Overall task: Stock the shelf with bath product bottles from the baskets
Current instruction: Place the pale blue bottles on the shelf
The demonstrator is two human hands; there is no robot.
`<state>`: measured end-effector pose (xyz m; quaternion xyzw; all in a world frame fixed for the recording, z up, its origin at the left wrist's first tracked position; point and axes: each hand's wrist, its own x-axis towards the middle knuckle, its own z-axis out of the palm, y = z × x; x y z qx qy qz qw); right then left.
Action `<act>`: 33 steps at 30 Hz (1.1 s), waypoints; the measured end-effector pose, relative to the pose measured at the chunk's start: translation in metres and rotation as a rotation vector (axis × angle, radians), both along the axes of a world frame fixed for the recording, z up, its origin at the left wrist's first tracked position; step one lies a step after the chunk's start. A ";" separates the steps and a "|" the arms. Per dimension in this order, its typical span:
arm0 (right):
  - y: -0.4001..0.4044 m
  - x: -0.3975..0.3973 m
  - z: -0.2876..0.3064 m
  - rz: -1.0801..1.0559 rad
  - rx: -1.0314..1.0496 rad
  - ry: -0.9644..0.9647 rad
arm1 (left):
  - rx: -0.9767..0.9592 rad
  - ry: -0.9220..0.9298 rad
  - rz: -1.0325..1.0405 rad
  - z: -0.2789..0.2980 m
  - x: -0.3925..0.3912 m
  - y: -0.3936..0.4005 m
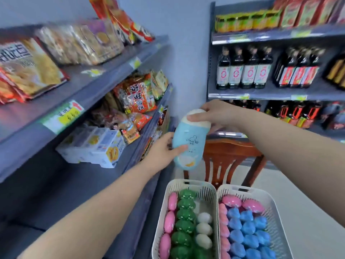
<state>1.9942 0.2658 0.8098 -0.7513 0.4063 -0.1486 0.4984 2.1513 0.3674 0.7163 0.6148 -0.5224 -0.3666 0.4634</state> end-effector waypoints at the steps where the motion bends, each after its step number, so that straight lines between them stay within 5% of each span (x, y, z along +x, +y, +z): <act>1: 0.004 0.000 0.010 -0.001 -0.021 -0.038 | -0.031 -0.008 0.029 0.014 -0.001 0.006; 11: 0.057 0.000 0.074 0.216 0.092 -0.505 | -0.165 0.072 0.344 0.109 -0.024 0.085; 24: 0.188 0.048 0.115 0.530 0.141 -0.751 | -0.207 -0.245 0.676 0.177 -0.026 0.250; 33: 0.299 0.079 0.138 0.704 0.181 -0.811 | -0.216 -0.131 0.852 0.204 -0.034 0.371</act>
